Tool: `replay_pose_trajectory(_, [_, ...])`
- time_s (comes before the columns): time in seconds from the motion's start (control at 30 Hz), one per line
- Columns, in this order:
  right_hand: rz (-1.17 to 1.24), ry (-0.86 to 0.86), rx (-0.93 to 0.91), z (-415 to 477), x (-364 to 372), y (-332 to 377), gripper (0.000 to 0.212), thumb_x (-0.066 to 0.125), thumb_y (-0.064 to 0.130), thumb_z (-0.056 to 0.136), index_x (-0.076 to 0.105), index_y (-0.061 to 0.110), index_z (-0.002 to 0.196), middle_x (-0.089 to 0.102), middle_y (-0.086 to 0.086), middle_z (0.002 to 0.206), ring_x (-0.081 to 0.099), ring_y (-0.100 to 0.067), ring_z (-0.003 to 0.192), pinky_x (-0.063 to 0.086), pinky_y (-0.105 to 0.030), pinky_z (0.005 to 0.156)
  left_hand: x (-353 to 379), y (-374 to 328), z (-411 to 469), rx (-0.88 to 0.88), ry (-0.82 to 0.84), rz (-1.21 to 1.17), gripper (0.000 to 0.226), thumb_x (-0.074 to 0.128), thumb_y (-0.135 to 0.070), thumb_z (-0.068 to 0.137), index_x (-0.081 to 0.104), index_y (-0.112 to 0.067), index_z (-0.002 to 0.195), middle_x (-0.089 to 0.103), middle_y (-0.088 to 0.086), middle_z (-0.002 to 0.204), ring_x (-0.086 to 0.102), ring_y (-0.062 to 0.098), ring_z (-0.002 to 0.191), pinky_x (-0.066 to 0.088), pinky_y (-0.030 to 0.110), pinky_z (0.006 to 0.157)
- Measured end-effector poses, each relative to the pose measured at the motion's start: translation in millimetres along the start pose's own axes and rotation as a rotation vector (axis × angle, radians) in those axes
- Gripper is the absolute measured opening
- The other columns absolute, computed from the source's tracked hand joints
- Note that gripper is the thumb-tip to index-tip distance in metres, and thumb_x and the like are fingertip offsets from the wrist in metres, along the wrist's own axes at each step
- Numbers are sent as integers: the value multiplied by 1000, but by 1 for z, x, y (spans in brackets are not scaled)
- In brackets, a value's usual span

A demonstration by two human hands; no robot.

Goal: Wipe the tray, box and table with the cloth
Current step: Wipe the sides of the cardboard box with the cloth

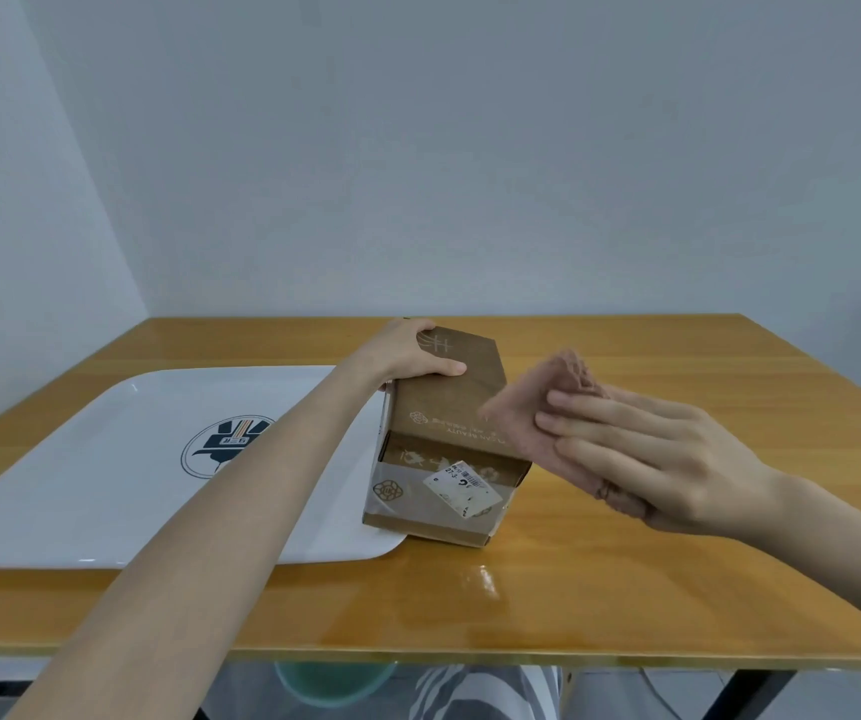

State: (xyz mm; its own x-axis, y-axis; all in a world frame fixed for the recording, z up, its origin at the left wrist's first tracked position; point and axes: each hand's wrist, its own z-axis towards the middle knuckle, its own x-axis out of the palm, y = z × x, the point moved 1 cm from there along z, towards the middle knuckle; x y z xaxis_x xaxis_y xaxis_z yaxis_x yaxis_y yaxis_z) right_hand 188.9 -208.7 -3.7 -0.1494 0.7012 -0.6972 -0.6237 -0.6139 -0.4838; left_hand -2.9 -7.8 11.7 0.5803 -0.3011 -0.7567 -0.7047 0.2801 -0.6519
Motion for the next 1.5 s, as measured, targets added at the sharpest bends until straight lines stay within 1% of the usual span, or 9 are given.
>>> replay_pose_trajectory(0.43, [107,206,-43,-36,6,-4,45,32,24,101,71,3,103,60,-8,129,46,-23,131,46,-39,102,7,-33,5,-19,24,291,77,70,-46,78,37,-15,140,29,9,147,41,27,130,41,39,102])
replay_pose_trajectory(0.57, [110,237,36,-60,-4,-7,47,30,25,100,72,3,102,62,-7,127,46,-22,132,45,-38,102,30,-66,10,-92,35,427,45,70,-42,76,41,-19,102,27,15,140,33,42,128,30,60,103])
replay_pose_trajectory(0.67, [121,265,80,-79,-9,-5,50,28,25,101,72,3,102,62,-6,126,44,-21,133,42,-34,106,54,-88,15,-69,-14,382,37,55,-26,85,42,-16,118,19,19,148,6,45,140,12,70,106])
replay_pose_trajectory(0.77, [112,280,110,-99,-17,-4,50,28,25,100,72,2,102,63,-6,124,45,-20,132,40,-31,107,75,-98,17,-47,-88,201,55,33,-46,94,33,-18,140,24,15,151,9,39,142,10,64,107])
replay_pose_trajectory(0.97, [160,115,484,-117,-31,-17,51,25,33,102,62,1,117,59,-7,128,44,-22,132,43,-38,103,92,-102,31,1,-105,-40,68,13,-59,92,35,-15,139,43,14,139,35,36,130,23,56,108])
replay_pose_trajectory(1.17, [465,-126,725,-87,-22,-23,33,36,23,97,52,25,127,54,2,134,40,-11,136,41,-17,101,87,-96,26,26,-121,-284,58,19,-46,98,38,-3,132,49,23,131,46,38,122,36,49,104])
replay_pose_trajectory(1.3, [630,-15,682,-58,-9,-28,32,39,32,97,55,28,125,49,6,138,36,-5,137,34,-14,106,71,-76,22,115,-97,-204,25,33,-10,94,55,-5,106,56,10,94,50,29,92,43,34,69])
replay_pose_trajectory(1.4, [635,126,584,-46,-2,-34,29,46,17,96,61,21,121,54,10,132,38,2,133,31,-10,107,62,-54,25,182,-48,-140,38,36,7,87,56,-2,118,58,13,125,51,26,121,42,36,101])
replay_pose_trajectory(1.5, [604,222,541,-41,-8,-46,29,40,30,95,57,28,119,53,9,133,38,9,130,33,-10,105,59,-42,26,293,-31,-45,37,34,3,94,54,-3,125,54,9,134,47,21,127,36,25,101])
